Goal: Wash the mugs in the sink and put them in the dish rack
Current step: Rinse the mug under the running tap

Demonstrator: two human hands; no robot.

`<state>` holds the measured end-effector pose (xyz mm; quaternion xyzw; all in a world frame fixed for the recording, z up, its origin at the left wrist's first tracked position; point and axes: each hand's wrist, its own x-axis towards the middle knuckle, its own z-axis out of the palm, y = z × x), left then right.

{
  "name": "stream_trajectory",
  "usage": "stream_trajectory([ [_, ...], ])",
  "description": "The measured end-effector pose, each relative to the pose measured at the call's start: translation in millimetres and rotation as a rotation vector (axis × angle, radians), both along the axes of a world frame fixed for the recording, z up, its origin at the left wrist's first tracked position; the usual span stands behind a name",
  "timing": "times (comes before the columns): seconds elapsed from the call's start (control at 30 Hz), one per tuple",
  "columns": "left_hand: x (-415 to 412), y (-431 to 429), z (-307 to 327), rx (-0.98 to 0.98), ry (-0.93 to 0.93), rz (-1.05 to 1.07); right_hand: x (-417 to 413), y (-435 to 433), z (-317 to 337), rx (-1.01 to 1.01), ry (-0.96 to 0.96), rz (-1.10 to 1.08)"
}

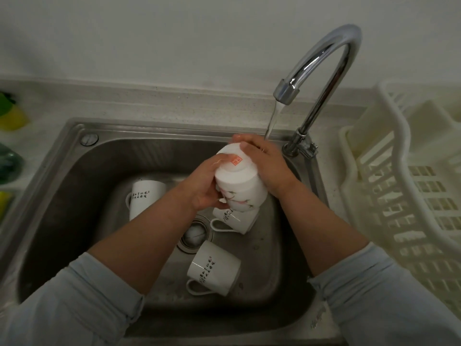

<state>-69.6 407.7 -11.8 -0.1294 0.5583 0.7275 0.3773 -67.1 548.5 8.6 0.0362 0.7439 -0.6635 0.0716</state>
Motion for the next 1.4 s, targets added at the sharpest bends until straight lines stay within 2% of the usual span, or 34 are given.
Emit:
stream_trajectory([
  [0.1, 3.3, 1.1, -0.8, 0.026, -0.026, 0.029, 1.2, 5.8, -0.7, 0.016, -0.235, 0.008],
  [0.27, 8.0, 3.8, -1.5, 0.034, -0.093, 0.088, 9.8, -8.0, -6.2, 0.108, -0.333, -0.204],
  [0.37, 5.8, 2.3, 2.4, 0.035, -0.065, 0.117, 18.0, -16.8, -5.0, 0.166, -0.232, -0.298],
  [0.43, 4.4, 2.6, 5.1, 0.005, -0.015, 0.089, 24.6, -18.8, -2.4, 0.143, -0.047, -0.341],
  [0.5, 5.1, 1.9, 6.8, -0.024, 0.023, 0.059, 25.4, -18.6, 0.4, 0.212, 0.114, -0.25],
  [0.53, 5.3, 0.7, 6.7, -0.027, 0.032, 0.052, 22.4, -17.3, 1.3, 0.223, 0.125, -0.19],
  [0.67, 5.7, -2.9, 4.7, -0.039, 0.027, 0.042, 5.8, -2.7, 6.1, 0.047, -0.129, -0.035],
  [0.87, 10.0, 8.3, 10.8, -0.092, 0.078, 0.071, 16.5, 17.2, 1.3, -0.193, -0.578, 0.065],
  [1.03, 7.3, 24.7, 19.9, -0.016, 0.146, 0.087, 27.4, 29.8, -9.2, -0.35, -0.604, 0.024],
  [1.13, 3.3, 42.4, 20.7, -0.033, 0.159, 0.276, 30.4, 25.8, -15.9, -0.505, -0.609, -0.151],
  [1.2, 8.4, 58.8, 13.9, -0.209, 0.294, 0.327, 31.9, 22.5, -18.0, -0.615, -0.611, -0.252],
  [1.3, 30.8, 74.8, 4.5, -0.471, 0.699, 0.352, 34.3, 24.9, -20.8, -0.715, -0.6, -0.303],
  [1.37, 27.2, 70.1, -0.6, -0.492, 0.78, 0.303, 37.2, 26.4, -20.6, -0.717, -0.607, -0.3],
  [1.4, 19.5, 62.9, -3.7, -0.454, 0.729, 0.247, 38.6, 26.5, -21.2, -0.706, -0.61, -0.293],
])
